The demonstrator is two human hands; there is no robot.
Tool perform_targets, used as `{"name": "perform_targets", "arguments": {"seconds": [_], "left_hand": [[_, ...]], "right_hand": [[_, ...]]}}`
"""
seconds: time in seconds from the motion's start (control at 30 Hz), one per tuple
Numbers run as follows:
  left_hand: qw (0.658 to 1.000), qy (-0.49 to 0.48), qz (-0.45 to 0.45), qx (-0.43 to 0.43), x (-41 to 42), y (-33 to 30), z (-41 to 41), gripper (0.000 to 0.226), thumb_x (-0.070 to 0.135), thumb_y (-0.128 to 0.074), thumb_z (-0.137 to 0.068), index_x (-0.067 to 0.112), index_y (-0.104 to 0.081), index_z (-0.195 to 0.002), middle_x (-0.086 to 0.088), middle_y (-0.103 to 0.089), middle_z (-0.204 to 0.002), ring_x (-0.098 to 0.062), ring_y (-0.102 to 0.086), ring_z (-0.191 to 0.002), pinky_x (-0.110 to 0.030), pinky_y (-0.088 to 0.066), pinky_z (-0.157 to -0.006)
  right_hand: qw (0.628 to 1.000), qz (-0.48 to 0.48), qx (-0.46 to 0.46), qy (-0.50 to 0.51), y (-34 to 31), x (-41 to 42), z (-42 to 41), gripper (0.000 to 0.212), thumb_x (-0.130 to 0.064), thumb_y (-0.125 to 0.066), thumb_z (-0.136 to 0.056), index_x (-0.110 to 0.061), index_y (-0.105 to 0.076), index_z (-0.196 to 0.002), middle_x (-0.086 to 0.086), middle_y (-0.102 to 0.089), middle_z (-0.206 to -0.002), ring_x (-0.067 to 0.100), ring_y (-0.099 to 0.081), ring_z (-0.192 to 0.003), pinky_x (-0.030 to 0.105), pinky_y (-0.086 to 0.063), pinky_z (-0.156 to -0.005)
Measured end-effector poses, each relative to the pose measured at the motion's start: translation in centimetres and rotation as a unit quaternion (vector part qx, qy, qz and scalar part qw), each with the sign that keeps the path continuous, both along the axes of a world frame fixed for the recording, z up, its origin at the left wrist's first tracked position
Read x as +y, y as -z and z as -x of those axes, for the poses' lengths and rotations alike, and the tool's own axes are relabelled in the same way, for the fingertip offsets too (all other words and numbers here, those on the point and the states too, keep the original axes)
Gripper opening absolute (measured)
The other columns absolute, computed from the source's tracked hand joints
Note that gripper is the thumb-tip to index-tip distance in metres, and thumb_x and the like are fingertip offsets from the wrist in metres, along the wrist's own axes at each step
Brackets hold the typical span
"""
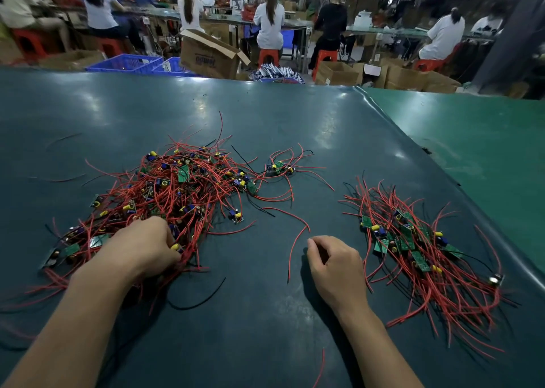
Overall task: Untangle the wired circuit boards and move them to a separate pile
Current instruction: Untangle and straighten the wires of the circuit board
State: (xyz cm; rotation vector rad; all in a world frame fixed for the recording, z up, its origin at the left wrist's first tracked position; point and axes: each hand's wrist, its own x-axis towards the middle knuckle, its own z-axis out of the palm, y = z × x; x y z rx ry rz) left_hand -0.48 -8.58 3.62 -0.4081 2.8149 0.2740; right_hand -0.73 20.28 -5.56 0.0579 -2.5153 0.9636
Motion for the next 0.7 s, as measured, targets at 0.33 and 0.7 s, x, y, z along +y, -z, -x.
{"name": "perform_targets", "arguments": {"seconds": [0.33,0.7], "left_hand": [[0.988,-0.033,0.038,0.143,0.8,-1.8,0.4,0.017,0.049,-0.074,-0.080,0.033,-0.071,-0.074,-0.001,-0.072,-0.095,-0.026,-0.065,-0.093,-0.035,-0.049,-0.080],[0.938,-0.036,-0.168,0.300,4.4,-0.8,1.1,0.007,0.020,-0.076,-0.084,0.021,-0.073,-0.077,-0.008,-0.071,-0.092,-0.026,-0.063,-0.088,-0.037,-0.051,-0.087]], "right_hand": [[1.000,0.013,0.000,-0.002,-0.2,0.1,0.1,0.015,-0.018,-0.062,-0.093,-0.011,-0.074,-0.086,-0.002,-0.072,-0.082,0.017,-0.064,-0.075,0.036,-0.052,-0.070],[1.000,0.024,-0.009,0.001,-0.5,0.1,0.0,0.017,-0.018,-0.062,-0.093,-0.010,-0.074,-0.085,0.000,-0.071,-0.078,0.018,-0.063,-0.073,0.035,-0.051,-0.070]]}}
